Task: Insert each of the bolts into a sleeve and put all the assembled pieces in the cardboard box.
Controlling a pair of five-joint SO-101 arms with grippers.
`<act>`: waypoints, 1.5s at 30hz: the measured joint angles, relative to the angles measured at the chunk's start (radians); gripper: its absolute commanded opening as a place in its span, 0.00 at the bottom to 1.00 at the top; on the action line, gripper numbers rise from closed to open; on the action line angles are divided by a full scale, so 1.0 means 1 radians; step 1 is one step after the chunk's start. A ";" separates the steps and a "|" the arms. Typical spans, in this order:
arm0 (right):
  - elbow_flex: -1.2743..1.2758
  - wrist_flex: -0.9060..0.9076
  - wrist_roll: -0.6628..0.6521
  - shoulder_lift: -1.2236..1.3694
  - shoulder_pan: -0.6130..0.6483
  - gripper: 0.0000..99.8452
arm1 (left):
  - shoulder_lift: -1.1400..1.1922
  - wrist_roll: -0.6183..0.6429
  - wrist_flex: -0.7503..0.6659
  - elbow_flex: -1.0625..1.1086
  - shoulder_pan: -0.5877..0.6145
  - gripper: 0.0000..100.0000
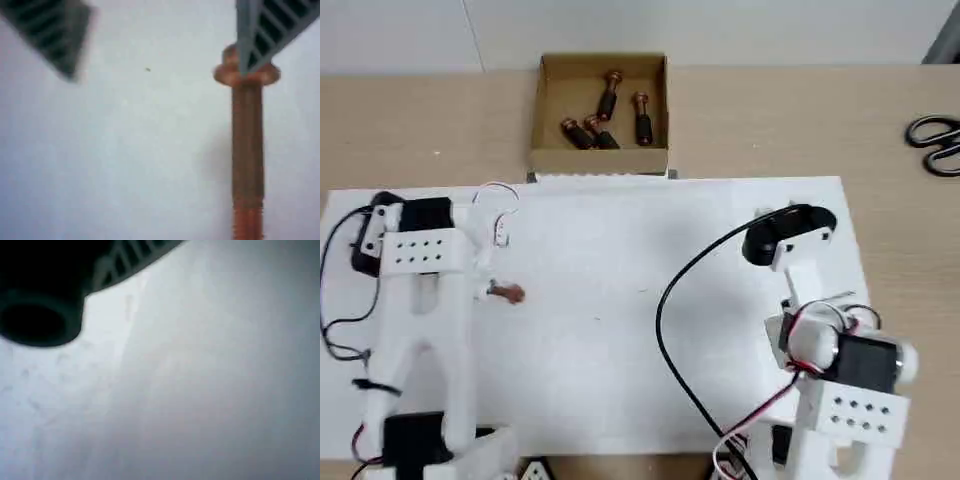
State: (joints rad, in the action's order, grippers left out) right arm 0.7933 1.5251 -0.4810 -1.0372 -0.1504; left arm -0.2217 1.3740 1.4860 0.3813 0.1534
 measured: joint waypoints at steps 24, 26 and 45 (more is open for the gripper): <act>0.017 -0.011 -0.002 0.000 -0.002 0.00 | 0.000 -0.847 0.209 -0.106 0.187 0.24; 0.017 -0.011 -0.002 0.000 -0.002 0.00 | 0.000 -0.879 0.219 -0.106 0.192 0.20; 0.017 -0.011 -0.002 0.000 -0.002 0.00 | 0.000 -1.912 0.147 -0.106 0.230 0.06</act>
State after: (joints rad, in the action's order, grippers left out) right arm 0.8101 1.5144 -0.4826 -1.0372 -0.1519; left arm -0.2217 -0.5378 1.6333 0.2754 0.3836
